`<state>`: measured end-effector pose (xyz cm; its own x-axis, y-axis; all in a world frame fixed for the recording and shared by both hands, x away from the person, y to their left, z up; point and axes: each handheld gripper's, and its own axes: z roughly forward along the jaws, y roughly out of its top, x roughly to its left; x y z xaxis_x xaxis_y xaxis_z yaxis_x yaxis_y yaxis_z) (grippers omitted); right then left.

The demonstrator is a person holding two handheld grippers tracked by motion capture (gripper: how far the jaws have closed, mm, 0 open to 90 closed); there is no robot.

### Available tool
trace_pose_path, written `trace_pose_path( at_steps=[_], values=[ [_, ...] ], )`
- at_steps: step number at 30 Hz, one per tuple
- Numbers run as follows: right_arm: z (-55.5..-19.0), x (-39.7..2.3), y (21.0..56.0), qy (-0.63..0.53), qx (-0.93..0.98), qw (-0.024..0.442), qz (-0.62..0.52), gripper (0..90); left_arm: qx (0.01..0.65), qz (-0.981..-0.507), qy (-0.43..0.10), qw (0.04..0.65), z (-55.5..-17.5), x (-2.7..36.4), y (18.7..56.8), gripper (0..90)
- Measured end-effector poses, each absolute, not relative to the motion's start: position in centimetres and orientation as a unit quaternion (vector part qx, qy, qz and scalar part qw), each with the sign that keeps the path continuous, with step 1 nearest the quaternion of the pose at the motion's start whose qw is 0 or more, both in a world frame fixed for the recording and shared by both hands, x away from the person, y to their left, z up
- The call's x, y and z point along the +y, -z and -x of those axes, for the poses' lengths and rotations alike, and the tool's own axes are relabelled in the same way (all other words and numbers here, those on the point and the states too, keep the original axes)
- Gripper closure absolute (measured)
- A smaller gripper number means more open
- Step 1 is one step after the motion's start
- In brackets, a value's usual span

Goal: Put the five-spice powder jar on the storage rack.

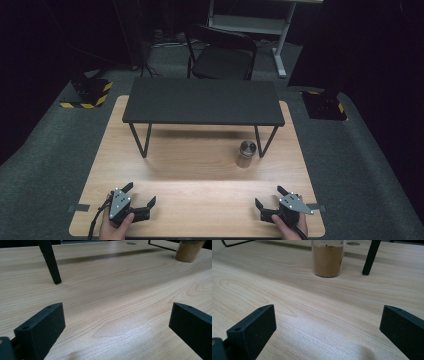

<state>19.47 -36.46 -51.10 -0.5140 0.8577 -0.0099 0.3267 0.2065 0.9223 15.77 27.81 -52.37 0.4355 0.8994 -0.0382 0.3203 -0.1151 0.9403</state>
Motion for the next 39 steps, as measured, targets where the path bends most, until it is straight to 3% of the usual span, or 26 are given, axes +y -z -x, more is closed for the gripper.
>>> trace_pose_path(
  at_steps=[27,39],
  values=[
    [-19.3,-36.1,51.1,-0.476,0.722,0.288,-0.411,0.5,0.442,-0.687,-0.284,0.502,-15.7,28.3,52.4,0.7],
    [-19.7,-36.0,49.6,-0.497,0.705,0.287,-0.417,0.5,0.439,-0.686,-0.286,0.505,-15.7,28.4,52.6,0.7]
  ],
)
